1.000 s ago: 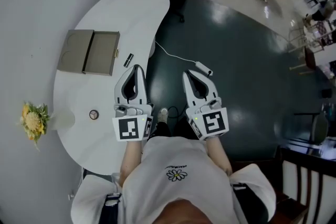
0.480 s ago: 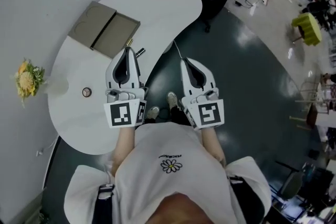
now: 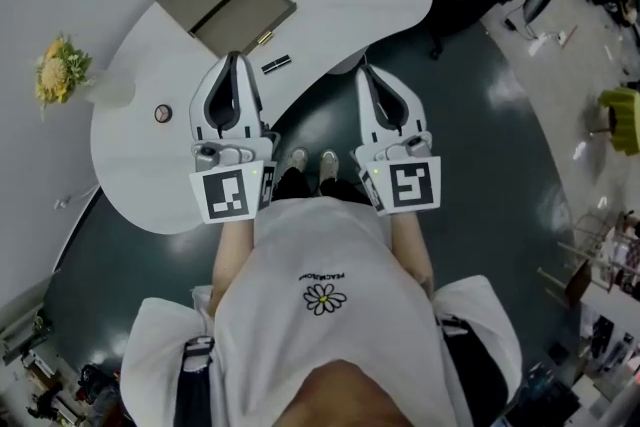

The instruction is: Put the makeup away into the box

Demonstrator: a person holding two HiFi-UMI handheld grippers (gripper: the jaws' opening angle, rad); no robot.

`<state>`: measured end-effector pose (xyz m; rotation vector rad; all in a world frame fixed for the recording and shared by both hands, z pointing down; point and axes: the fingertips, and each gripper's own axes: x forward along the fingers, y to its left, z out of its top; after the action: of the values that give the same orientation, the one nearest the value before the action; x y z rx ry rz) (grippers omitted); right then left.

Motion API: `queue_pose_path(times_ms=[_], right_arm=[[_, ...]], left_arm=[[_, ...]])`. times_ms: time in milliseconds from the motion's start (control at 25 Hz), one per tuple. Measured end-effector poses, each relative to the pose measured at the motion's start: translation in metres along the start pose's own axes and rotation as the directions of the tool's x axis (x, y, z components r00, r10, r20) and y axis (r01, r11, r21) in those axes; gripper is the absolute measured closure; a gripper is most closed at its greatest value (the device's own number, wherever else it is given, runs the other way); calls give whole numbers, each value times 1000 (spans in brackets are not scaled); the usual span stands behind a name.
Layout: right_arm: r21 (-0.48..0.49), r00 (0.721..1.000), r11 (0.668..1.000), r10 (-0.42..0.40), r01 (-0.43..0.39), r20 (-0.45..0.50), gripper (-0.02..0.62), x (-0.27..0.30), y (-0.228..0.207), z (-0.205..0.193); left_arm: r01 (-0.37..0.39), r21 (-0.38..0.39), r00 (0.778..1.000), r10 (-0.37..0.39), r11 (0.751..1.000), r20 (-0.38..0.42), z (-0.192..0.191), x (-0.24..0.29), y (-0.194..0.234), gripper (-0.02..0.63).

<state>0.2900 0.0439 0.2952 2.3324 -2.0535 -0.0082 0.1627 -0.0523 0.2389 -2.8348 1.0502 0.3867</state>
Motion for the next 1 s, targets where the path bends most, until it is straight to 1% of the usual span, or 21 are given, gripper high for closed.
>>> queue_pose_path(times_ms=[160,320,480,640,760,880,1000], right_arm=[[8,999,1000,28,-28,-17,566,9,8,-6],[8,997,998,69,-69,-22,566,16,18,-8],[-3,993,994,109,-109,-35,566,23,27,-10],[2,988,991,137,-137,-73,565,30,32,-19],[2,984,987,157,-158,-82,563,41,34,-22],[-15,974,978,205,-207,-96,563,55,40,-22],[-60,955,961,258,-269,-145,555,70,52,-28]], left_arm=[[-36,26,999,37,999,-25,-4,-2,16,586],[-31,57,999,32,998,-15,-1,2,22,586],[-39,54,999,39,998,0,-1,6,31,586],[-59,60,998,59,996,-9,-4,4,42,586],[-76,75,997,77,994,-9,-3,0,51,586],[-95,86,995,97,992,-21,-5,-4,61,586],[-111,80,993,114,991,-37,-9,-7,72,586]])
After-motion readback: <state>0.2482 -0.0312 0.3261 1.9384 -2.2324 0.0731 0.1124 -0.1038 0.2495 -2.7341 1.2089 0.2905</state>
